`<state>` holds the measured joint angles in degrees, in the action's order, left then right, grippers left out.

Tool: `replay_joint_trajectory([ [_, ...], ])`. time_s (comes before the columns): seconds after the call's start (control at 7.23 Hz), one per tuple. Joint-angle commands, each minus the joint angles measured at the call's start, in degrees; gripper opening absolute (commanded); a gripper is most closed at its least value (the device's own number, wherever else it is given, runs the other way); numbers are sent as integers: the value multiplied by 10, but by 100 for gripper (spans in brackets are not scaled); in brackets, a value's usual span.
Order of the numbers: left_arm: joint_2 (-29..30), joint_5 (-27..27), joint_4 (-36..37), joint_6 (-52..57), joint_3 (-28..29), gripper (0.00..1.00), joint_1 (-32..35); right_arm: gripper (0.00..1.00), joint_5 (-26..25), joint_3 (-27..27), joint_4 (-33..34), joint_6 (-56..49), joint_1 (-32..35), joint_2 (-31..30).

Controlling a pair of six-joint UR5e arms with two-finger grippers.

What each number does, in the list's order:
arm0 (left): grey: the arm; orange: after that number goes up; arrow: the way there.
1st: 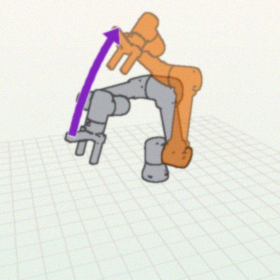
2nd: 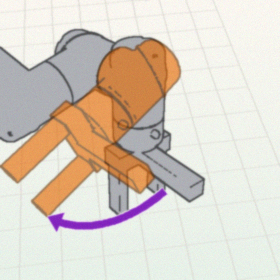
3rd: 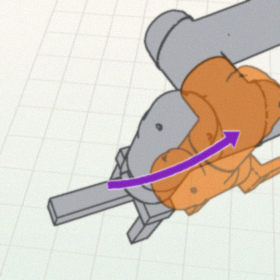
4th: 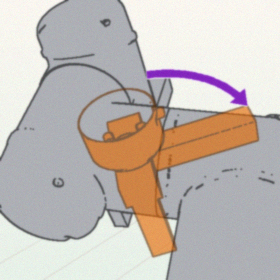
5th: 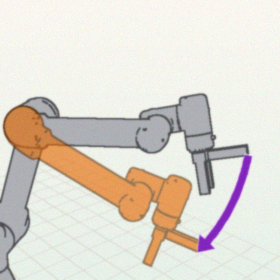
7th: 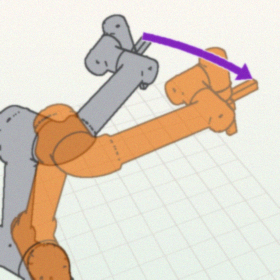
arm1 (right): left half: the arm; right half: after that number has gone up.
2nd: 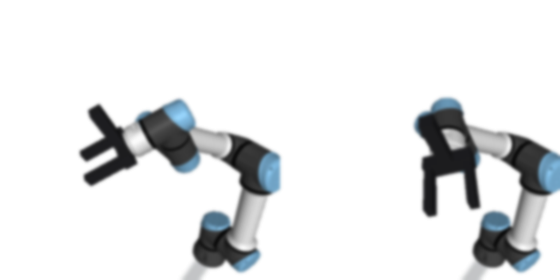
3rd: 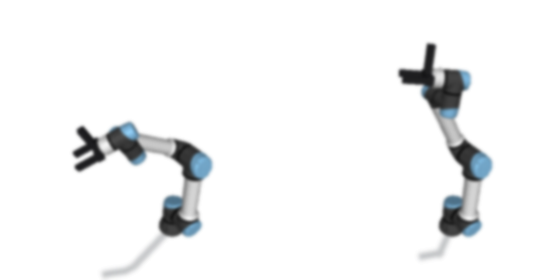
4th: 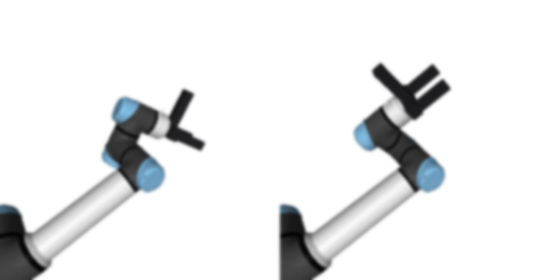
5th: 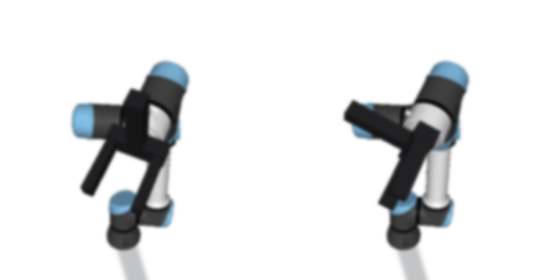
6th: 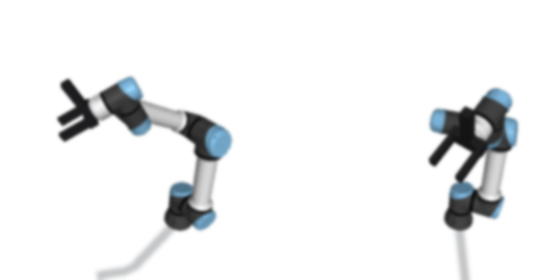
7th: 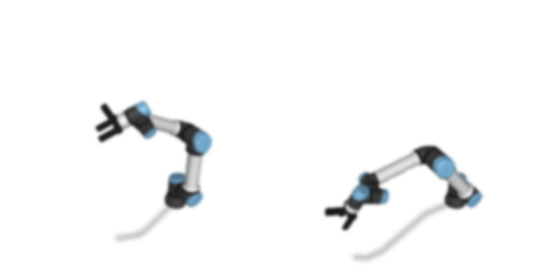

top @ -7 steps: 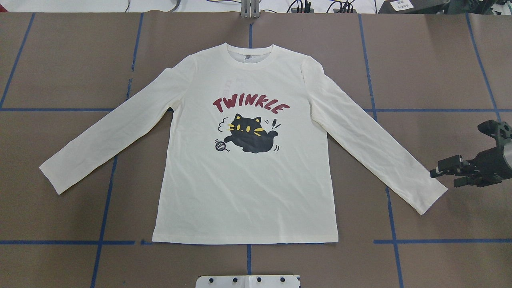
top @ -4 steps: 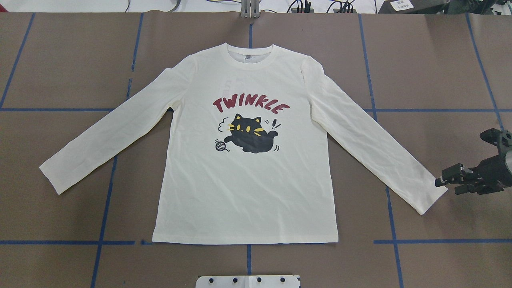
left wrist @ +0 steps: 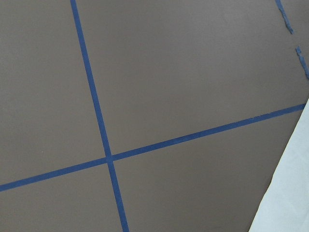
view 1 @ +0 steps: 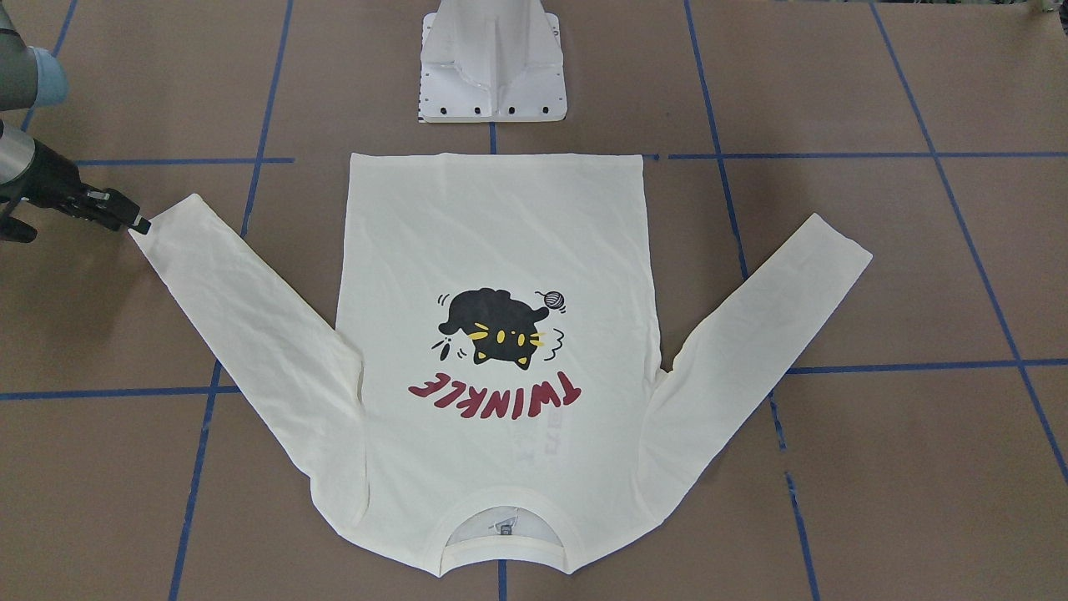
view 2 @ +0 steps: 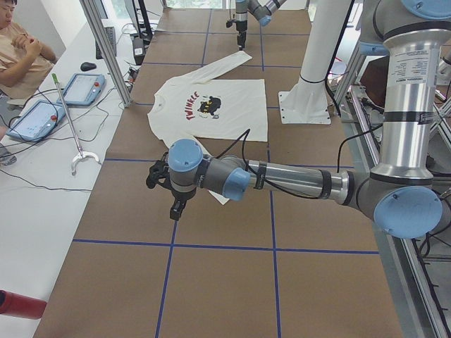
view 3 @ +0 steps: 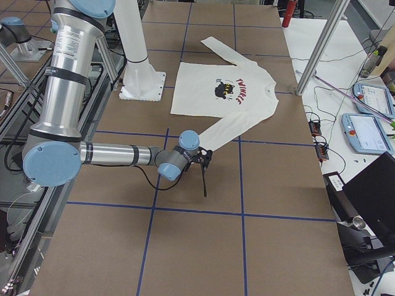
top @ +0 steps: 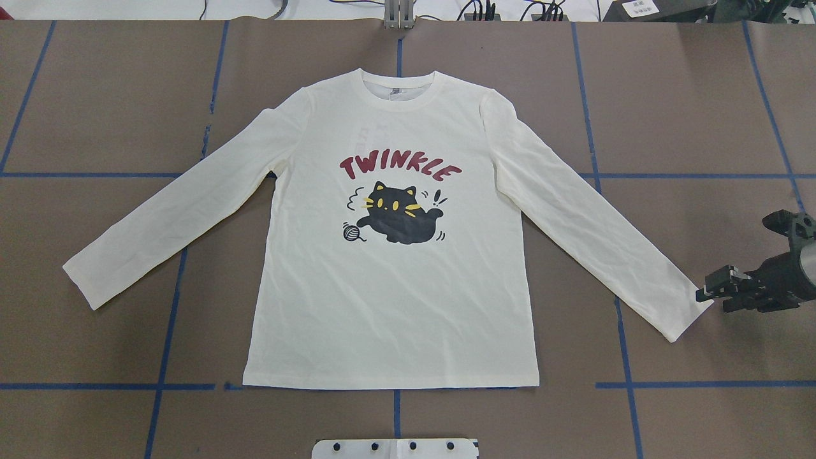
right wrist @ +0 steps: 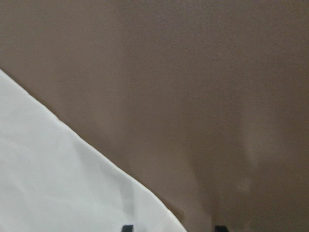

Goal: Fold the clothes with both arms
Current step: 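Lower the right gripper to the cuff of the sleeve nearest it and grasp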

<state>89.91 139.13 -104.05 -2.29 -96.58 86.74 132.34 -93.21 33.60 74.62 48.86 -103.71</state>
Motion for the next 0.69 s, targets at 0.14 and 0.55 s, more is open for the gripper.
replay_joint_trajectory([
  [0.14, -1, 0, -2, 0, 1, 100, 0, 0, 0, 3, 0, 0, -2, 3],
  [0.55, -2, 0, -8, 0, 8, 100, 0, 0, 8, -15, 1, 0, -1, 15],
])
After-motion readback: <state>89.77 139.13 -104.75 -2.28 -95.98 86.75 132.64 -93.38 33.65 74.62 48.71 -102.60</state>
